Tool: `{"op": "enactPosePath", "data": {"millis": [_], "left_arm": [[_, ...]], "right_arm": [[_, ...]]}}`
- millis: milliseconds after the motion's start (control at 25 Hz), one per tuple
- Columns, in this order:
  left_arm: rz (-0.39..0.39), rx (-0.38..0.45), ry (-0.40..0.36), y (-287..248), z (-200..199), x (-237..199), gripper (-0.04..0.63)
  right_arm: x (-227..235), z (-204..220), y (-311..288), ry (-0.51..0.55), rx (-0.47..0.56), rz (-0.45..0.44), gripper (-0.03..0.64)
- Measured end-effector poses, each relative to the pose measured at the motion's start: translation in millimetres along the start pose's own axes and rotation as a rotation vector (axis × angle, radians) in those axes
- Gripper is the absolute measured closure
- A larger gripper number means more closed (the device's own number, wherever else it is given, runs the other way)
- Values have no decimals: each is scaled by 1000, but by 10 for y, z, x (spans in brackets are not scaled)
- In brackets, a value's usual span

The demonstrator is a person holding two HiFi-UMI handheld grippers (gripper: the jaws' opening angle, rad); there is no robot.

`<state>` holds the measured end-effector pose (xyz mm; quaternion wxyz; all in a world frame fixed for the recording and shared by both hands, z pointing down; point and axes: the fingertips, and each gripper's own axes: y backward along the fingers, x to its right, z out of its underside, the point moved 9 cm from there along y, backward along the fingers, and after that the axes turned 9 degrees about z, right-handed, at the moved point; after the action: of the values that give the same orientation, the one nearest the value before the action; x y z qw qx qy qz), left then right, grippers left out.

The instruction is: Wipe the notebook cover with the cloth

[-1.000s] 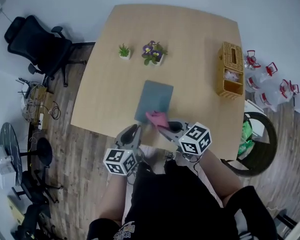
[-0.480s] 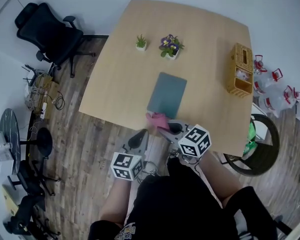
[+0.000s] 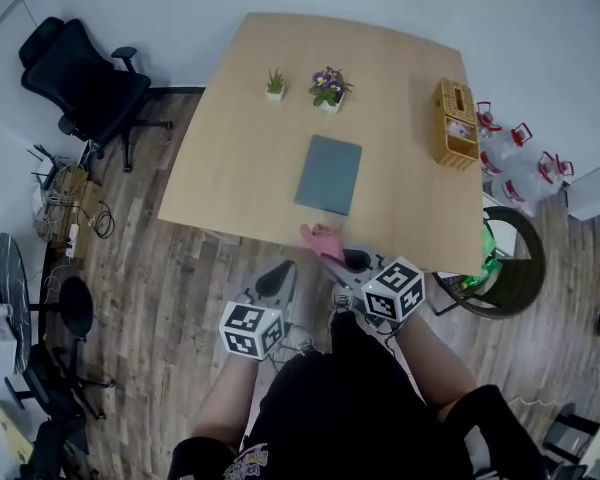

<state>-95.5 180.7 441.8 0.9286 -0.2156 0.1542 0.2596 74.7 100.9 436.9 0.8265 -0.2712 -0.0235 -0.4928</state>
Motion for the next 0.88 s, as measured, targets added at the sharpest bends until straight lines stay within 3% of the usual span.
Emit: {"op": "enactPosePath", "data": {"millis": [400, 880], "left_arm": [[124, 16, -32, 123, 73, 317, 577], [73, 37, -41, 175, 99, 612, 577]], "right_arm": [[-270, 192, 541, 6, 15, 140, 554], [-229, 145, 684, 55, 21, 88, 554]]}}
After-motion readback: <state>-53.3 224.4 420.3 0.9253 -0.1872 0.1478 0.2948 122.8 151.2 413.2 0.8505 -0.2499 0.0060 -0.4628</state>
